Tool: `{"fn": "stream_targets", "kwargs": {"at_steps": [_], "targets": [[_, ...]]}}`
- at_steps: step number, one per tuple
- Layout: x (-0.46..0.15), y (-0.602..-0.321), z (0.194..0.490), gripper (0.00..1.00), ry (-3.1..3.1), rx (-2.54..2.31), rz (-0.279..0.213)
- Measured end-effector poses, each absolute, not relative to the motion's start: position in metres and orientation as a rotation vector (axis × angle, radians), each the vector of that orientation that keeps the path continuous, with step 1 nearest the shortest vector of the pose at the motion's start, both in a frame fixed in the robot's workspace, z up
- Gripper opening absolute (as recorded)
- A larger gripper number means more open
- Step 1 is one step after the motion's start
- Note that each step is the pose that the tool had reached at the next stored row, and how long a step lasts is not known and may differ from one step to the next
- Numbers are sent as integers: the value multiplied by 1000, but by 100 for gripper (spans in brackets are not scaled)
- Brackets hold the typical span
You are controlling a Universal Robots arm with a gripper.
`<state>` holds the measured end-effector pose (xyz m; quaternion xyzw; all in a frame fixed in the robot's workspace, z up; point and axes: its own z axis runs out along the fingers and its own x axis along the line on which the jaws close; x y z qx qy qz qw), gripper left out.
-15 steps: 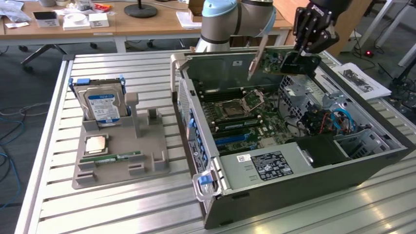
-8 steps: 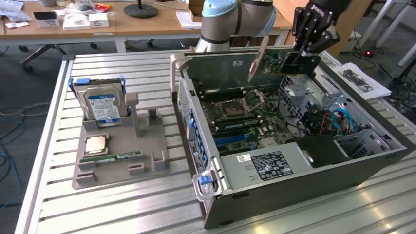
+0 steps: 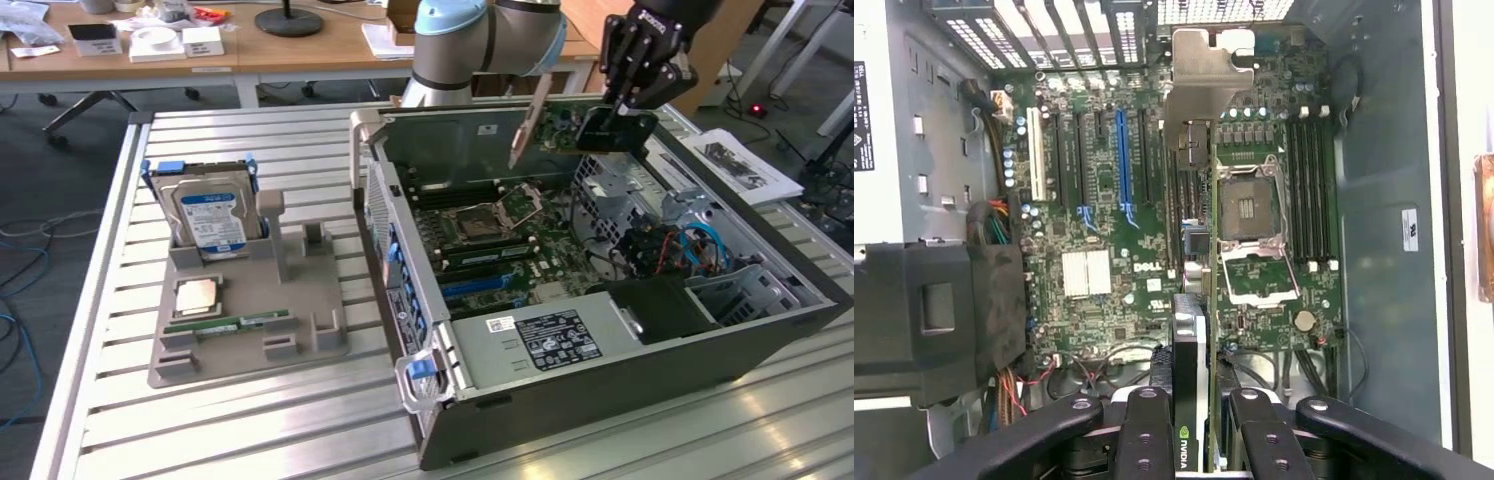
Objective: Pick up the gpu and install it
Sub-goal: 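Insert the gpu into the slot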
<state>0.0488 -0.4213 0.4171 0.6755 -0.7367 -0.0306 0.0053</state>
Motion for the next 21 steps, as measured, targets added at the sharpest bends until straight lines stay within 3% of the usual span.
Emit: {"fn": "stream_targets", "kwargs": {"at_steps": [21], "targets": [[33,-421,414,27,-2312,2160,-70]]}}
